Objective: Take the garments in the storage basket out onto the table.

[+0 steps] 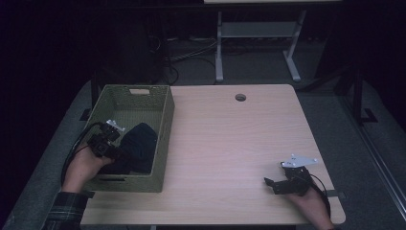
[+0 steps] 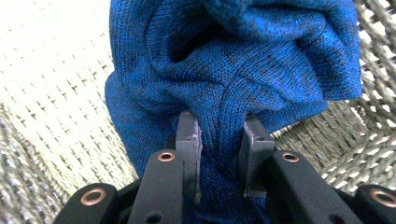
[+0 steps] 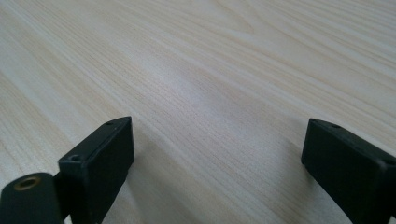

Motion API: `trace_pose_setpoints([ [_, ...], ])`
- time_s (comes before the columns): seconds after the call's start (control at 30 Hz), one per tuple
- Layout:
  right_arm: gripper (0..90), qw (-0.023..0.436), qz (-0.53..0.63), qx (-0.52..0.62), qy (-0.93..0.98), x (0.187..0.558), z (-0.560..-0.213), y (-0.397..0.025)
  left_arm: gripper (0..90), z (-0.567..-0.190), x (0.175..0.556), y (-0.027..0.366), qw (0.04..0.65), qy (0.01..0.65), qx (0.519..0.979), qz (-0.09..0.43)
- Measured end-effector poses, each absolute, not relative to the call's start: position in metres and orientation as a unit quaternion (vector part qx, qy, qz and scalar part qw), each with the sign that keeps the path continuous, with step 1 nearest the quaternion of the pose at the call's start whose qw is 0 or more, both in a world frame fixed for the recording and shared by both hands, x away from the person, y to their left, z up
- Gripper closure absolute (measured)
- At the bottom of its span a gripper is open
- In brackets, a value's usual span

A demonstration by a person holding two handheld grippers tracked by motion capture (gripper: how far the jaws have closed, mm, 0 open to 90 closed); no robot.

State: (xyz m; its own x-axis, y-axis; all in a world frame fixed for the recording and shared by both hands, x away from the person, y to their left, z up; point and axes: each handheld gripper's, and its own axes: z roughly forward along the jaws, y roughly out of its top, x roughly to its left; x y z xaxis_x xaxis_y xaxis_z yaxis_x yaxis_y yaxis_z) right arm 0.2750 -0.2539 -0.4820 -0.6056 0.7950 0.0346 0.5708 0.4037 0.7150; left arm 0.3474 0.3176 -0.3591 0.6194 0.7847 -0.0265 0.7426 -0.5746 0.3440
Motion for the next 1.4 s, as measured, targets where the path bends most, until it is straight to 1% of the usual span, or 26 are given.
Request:
trace_pose_setpoints([
  [0.27,9.0,0.157,0.356,0.416,0.822,0.275,-0.482,-0.254,73.2,-0.330,0.345,0.321,0.187,0.435,0.877,0.078],
  [0.8,9.0,0.158,0.355,0.417,0.822,0.275,-0.482,-0.254,73.8,-0.286,0.342,0.321,0.207,0.432,0.871,0.107],
  [1.03,9.0,0.157,0.355,0.416,0.822,0.275,-0.482,-0.254,73.9,-0.272,0.343,0.319,0.203,0.428,0.874,0.108],
  [1.4,9.0,0.158,0.356,0.416,0.822,0.275,-0.482,-0.254,74.1,-0.244,0.344,0.310,0.201,0.423,0.874,0.126],
])
